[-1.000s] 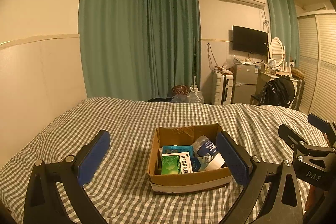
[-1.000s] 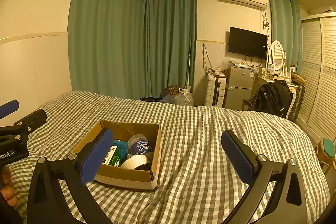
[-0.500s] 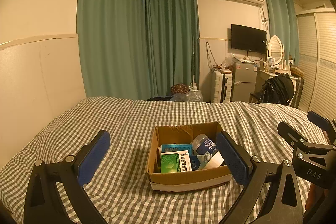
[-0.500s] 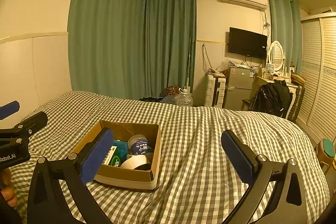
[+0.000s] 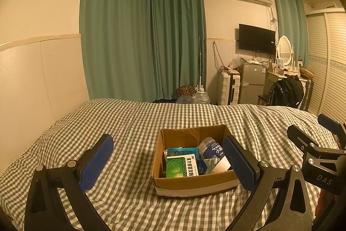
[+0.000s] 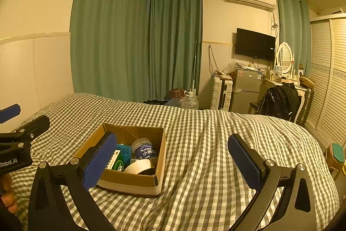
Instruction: Organize objects
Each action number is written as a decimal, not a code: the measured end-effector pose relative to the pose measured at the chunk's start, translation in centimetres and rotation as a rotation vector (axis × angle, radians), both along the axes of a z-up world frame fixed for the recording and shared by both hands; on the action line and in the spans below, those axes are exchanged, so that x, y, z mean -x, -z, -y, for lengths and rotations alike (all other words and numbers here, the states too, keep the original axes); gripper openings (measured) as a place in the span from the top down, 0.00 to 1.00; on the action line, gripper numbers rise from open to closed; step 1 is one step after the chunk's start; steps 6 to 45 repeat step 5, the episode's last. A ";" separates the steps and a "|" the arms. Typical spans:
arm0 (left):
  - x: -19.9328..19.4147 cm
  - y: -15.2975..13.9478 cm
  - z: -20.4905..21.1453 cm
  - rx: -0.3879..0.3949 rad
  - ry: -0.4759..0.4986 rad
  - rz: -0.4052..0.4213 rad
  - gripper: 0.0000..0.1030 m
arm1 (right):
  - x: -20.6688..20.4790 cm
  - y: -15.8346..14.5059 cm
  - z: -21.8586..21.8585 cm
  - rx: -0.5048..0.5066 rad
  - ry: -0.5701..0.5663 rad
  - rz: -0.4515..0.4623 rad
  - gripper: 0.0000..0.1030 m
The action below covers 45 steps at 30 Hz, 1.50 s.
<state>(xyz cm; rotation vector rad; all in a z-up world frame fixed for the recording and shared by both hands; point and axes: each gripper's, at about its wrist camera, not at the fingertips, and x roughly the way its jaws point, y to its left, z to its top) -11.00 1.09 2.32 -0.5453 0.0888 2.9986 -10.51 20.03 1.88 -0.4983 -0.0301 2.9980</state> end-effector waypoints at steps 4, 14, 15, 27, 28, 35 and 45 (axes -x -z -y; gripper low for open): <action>-0.1 0.1 0.1 -0.005 -0.002 -0.007 0.00 | 0.0 0.1 0.1 -0.001 -0.002 0.001 0.00; -0.1 0.2 0.0 -0.004 -0.003 -0.005 0.00 | 0.0 0.1 0.1 -0.001 -0.001 0.001 0.00; -0.1 0.2 0.0 -0.004 -0.003 -0.005 0.00 | 0.0 0.1 0.1 -0.001 -0.001 0.001 0.00; -0.1 0.2 0.0 -0.004 -0.003 -0.005 0.00 | 0.0 0.1 0.1 -0.001 -0.001 0.001 0.00; -0.1 0.2 0.0 -0.004 -0.003 -0.005 0.00 | 0.0 0.1 0.1 -0.001 -0.001 0.001 0.00; -0.1 0.2 0.0 -0.004 -0.003 -0.005 0.00 | 0.0 0.1 0.1 -0.001 -0.001 0.001 0.00; -0.1 0.2 0.0 -0.004 -0.003 -0.005 0.00 | 0.0 0.1 0.1 -0.001 -0.001 0.001 0.00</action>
